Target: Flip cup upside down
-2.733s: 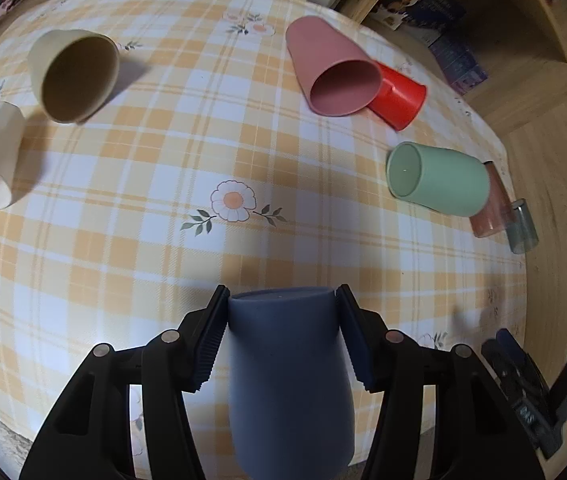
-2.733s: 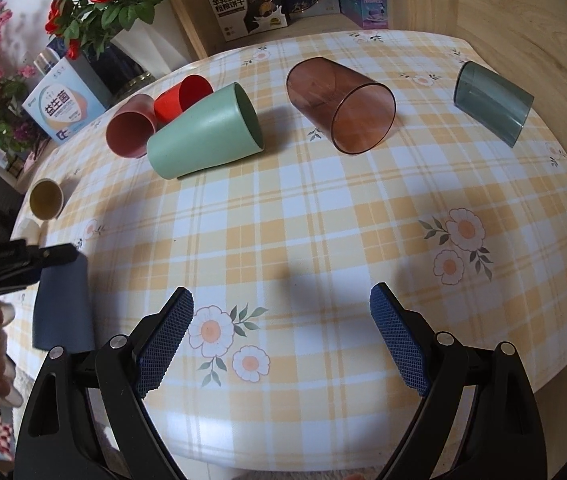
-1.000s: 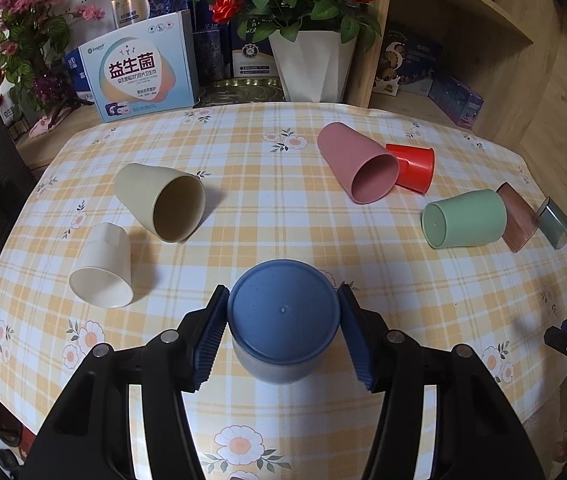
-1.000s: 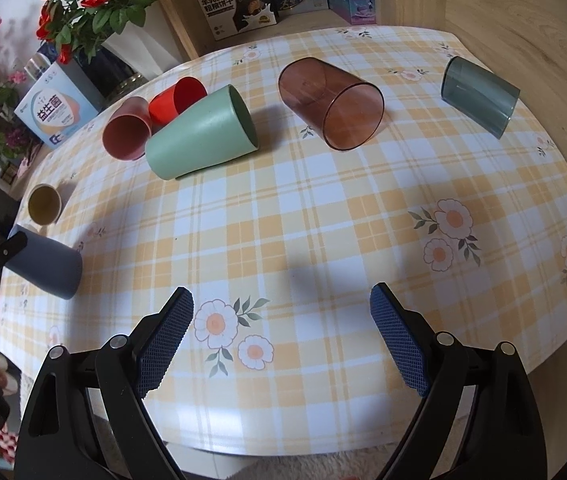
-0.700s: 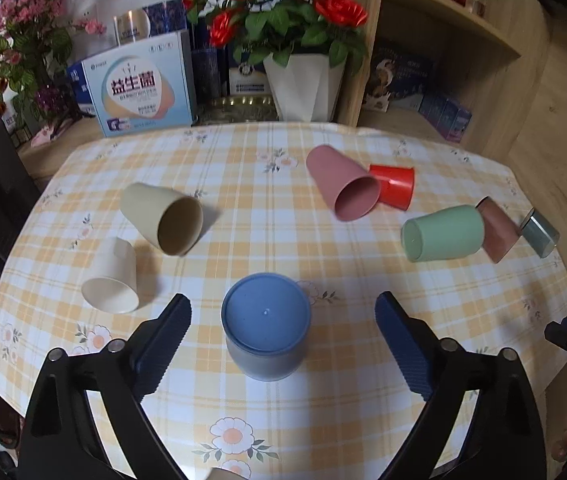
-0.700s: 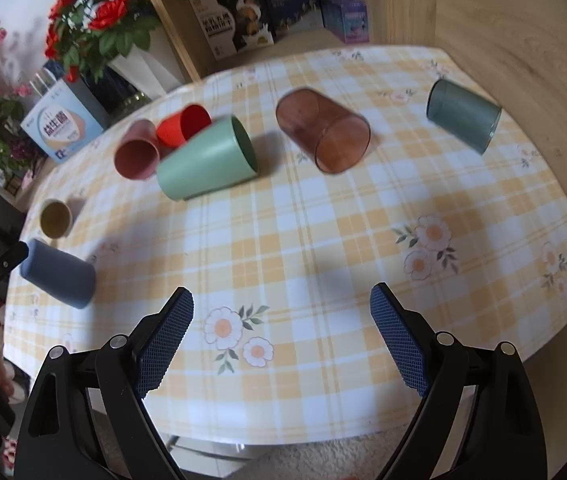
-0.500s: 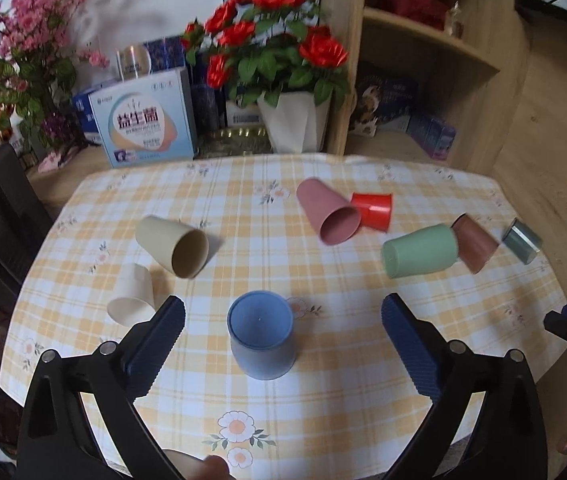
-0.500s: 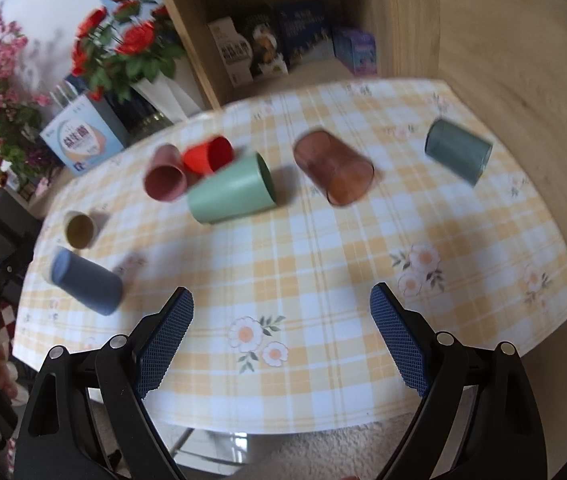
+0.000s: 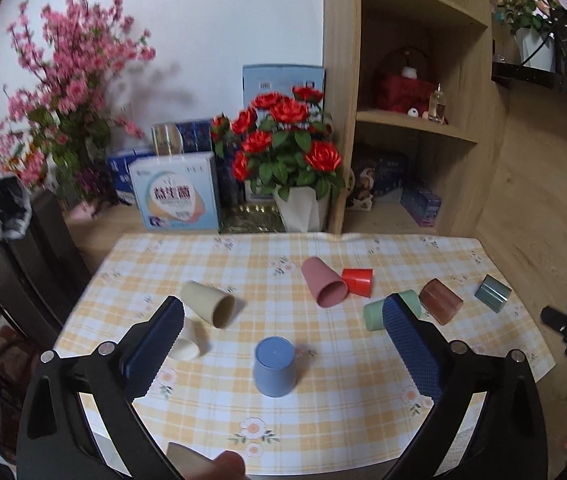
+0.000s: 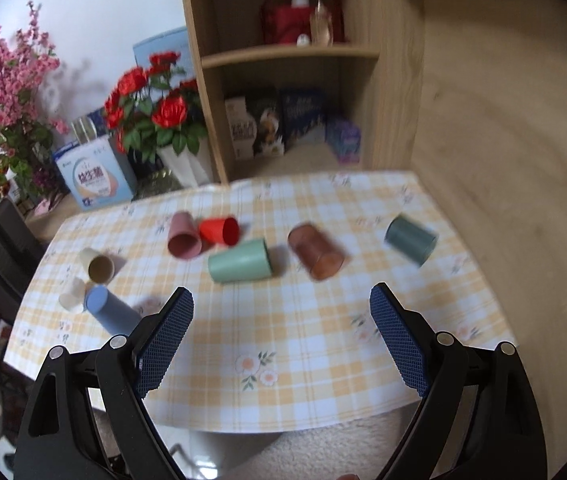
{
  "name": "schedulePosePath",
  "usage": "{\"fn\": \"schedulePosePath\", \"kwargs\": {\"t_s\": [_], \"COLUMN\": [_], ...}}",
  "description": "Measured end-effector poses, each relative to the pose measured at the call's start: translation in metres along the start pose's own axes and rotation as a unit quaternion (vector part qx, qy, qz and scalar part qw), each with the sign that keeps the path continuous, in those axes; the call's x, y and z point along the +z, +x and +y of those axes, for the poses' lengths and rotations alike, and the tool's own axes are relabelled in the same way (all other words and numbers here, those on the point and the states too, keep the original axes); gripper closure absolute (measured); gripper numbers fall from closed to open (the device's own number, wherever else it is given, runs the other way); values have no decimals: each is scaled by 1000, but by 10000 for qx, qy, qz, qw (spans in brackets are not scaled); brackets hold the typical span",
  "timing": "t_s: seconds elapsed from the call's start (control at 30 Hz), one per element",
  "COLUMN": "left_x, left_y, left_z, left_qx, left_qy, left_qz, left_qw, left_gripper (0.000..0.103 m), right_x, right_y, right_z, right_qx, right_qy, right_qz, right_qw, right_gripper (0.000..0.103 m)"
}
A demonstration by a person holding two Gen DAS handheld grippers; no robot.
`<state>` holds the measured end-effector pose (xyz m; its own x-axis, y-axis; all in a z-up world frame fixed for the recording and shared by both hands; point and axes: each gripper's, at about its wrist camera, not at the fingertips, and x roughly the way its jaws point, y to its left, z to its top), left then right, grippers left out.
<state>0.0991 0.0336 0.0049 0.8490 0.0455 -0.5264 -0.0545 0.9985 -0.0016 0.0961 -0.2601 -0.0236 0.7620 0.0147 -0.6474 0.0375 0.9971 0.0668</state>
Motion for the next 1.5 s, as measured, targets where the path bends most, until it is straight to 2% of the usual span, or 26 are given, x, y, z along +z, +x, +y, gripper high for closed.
{"fn": "schedulePosePath", "kwargs": {"t_s": [0.1, 0.27, 0.43, 0.77, 1.5], "left_x": [5, 6, 3, -1, -1], "left_y": [-26, -65, -86, -90, -92], "left_z": [3, -4, -12, -22, -28], "left_qx": [-179, -228, -351, -491, -508], "left_qy": [-13, 122, 127, 118, 187], "left_qz": [-223, -602, -728, -607, -588], "left_qw": [9996, 9978, 9966, 9969, 9968], "left_gripper": [6, 6, 6, 6, 6], "right_x": [10, 19, 21, 19, 19], "right_y": [-23, -56, -76, -89, -99], "right_z": [2, 8, 17, 21, 20], "right_qx": [25, 43, 14, -25, -54], "right_qy": [-32, -96, -212, -337, -294], "right_qz": [-241, -528, -724, -782, -891], "right_qw": [9997, 9985, 9971, 9964, 9956], "right_gripper": [16, 16, 16, 16, 16]}}
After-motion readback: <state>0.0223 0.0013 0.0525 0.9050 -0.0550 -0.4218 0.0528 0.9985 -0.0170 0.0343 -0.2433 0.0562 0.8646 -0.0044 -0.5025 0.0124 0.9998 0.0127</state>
